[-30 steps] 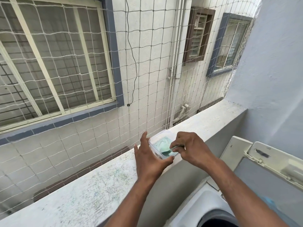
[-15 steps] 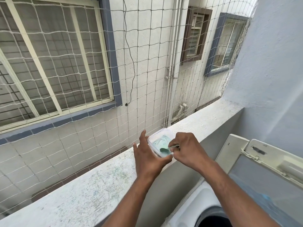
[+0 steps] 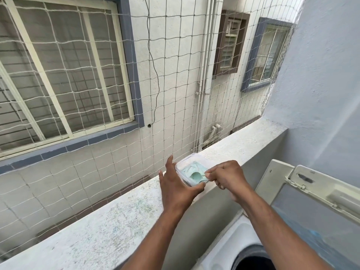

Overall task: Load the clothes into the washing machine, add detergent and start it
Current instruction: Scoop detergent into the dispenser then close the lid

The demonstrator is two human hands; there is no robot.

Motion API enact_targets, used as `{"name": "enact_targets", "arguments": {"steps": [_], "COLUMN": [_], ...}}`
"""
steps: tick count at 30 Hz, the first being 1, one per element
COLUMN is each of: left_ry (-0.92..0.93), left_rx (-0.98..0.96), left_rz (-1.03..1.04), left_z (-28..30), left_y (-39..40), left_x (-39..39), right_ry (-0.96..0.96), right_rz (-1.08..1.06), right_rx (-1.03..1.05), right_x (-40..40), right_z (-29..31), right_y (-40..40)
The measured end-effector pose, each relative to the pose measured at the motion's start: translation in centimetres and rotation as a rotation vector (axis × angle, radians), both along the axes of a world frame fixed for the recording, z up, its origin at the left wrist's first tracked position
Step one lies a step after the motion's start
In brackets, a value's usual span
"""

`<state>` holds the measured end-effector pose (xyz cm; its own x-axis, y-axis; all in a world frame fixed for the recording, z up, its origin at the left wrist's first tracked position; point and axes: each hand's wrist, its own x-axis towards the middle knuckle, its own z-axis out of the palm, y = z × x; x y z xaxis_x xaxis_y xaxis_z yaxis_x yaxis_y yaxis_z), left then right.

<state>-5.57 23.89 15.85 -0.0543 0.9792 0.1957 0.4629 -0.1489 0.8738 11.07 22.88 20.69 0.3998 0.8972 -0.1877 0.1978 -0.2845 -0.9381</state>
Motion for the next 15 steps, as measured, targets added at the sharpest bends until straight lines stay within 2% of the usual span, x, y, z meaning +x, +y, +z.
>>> {"name": "enact_targets", "arguments": {"steps": [7,15], "left_ry": [-0.003,0.035], "left_rx": [0.013,0.064], "left_rz": [0.002,-0.015], "left_z": [0.0,-0.2], "left_y": [0.0,0.0], "left_x": [0.1,0.0], "right_ry": [0.288,0.424], "right_rz": [-0.154,-0.244], "right_rx": [0.022,0.130], "right_x": [0.3,0.5], "right_z": [-1.3,-1.0], "right_y": [0.3,-0.3]}}
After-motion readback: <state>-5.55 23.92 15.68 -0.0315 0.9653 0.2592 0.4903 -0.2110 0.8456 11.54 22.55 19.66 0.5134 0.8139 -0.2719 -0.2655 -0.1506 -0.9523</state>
